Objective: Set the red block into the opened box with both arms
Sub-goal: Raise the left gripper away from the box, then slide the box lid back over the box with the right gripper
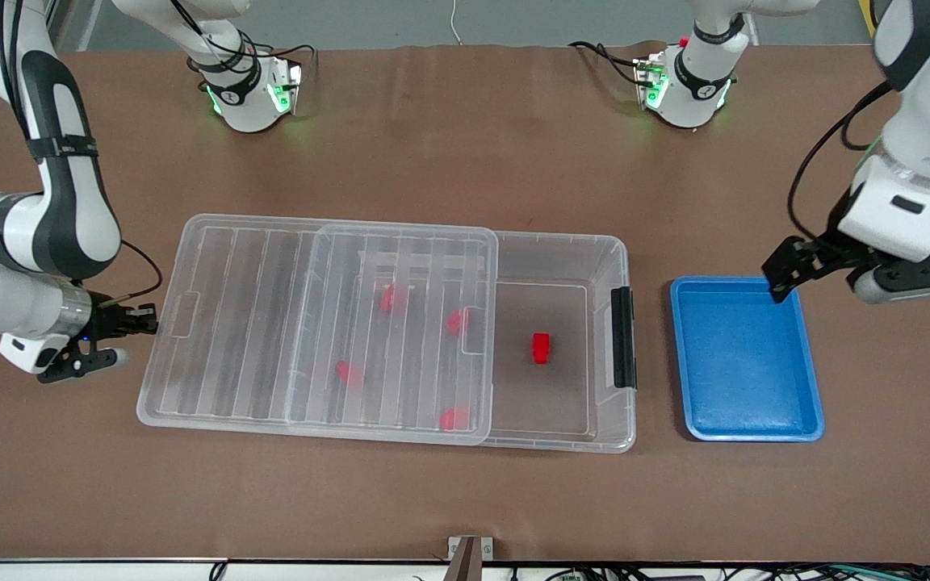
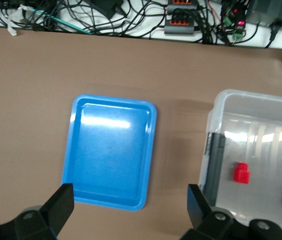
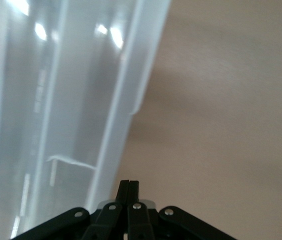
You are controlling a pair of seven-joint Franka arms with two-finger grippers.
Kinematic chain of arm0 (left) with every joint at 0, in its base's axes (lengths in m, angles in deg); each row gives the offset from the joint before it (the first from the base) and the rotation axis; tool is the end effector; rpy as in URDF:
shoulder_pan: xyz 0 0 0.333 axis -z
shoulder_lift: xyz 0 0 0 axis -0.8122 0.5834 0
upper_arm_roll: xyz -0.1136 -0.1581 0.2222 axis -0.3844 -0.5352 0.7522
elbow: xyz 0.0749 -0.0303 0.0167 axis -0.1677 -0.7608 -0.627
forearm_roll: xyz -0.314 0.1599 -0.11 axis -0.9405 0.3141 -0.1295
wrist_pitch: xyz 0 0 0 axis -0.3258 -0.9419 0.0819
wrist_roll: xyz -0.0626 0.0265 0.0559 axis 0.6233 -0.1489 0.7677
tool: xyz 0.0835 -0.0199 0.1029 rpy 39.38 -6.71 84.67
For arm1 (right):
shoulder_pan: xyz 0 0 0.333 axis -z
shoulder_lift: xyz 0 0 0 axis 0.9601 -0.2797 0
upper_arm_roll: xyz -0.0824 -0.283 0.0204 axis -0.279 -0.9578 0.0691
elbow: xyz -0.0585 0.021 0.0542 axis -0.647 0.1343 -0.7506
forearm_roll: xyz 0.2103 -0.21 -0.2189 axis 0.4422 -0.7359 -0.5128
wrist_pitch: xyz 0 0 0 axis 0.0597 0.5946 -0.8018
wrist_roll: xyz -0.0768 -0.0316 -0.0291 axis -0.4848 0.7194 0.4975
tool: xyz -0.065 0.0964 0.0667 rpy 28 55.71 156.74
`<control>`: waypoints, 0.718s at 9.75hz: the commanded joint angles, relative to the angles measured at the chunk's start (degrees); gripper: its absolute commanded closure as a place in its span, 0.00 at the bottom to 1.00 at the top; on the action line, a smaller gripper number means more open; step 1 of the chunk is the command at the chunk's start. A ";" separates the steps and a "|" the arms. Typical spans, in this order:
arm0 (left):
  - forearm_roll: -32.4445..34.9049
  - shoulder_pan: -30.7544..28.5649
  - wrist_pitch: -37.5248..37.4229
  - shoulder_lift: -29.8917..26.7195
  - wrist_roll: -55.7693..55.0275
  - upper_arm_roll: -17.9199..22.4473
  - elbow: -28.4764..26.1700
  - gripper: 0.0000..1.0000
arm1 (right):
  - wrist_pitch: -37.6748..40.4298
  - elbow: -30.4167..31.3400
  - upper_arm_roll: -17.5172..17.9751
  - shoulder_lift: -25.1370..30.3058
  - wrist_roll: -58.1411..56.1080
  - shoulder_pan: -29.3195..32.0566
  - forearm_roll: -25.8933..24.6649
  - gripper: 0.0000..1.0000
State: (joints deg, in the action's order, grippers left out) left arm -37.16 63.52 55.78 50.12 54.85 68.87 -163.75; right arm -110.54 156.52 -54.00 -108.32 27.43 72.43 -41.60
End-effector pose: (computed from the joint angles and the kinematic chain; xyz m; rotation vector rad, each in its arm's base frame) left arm 0.5848 -0.1117 0.5914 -3.0637 -0.1219 -0.3169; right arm 0.6045 -0.0248 0.3105 -2.9849 -0.3889 0.1840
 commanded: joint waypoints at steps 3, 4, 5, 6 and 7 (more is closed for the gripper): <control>-5.12 -5.24 -7.36 -7.13 6.93 0.31 -6.59 0.00 | 0.27 -0.38 -0.07 -0.13 0.58 -5.42 5.41 1.00; -5.91 -6.12 -8.24 -8.54 7.98 0.31 -8.18 0.00 | 0.18 -0.56 0.02 -0.31 2.58 -6.91 6.20 1.00; -6.18 -7.52 -10.16 -9.77 10.51 0.22 -9.15 0.00 | 0.01 -0.91 0.02 -0.48 4.78 -8.75 7.25 1.00; -6.79 -7.71 -10.62 -10.91 11.84 0.22 -10.38 0.00 | 0.01 -1.96 0.02 -1.27 6.89 -10.51 7.78 1.00; -6.88 -8.23 -11.49 -11.88 11.94 -0.04 -11.52 0.00 | -0.08 -2.58 0.02 -1.97 7.69 -11.57 7.96 1.00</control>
State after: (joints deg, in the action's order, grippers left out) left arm -43.05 55.96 44.76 40.36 65.67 69.25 -170.69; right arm -110.62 155.58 -53.74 -108.95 33.28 62.30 -35.19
